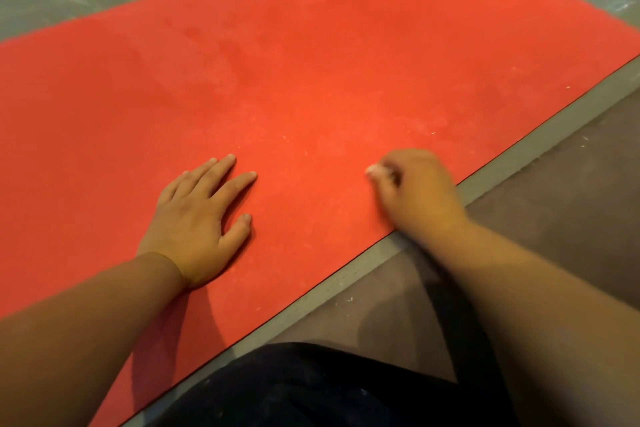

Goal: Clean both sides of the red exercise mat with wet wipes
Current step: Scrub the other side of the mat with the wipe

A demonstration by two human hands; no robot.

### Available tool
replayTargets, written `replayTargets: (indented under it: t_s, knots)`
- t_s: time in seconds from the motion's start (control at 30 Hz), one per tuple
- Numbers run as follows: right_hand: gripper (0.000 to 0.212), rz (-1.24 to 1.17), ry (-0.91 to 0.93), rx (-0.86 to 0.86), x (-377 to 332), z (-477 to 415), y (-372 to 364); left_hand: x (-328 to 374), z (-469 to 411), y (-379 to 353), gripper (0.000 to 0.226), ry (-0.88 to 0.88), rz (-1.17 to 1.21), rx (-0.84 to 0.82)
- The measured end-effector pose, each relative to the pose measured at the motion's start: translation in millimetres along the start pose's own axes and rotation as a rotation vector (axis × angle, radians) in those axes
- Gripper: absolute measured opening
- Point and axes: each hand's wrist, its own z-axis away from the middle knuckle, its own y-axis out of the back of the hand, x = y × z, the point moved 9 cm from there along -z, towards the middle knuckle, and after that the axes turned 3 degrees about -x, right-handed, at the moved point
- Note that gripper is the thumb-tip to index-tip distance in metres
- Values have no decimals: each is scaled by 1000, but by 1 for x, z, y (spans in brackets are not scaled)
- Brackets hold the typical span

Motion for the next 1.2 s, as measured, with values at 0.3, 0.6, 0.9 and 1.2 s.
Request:
replayTargets:
  t_s: [0.3,0.6,0.9,1.2]
  knots:
    - [15,-113,235,-160,-109,29,-41,-1,0,0,62,14,7,-16]
    - [9,-63,-248,114,3,-44,-5,-3,-2,-1,68,25,47,-1]
    - [16,-81,183,-130,-87,-38,-50,-11,-3,3,73,119,61,45]
    - [14,-169,91,-299,-115,-21,-58,-13,-6,4,70,119,68,65]
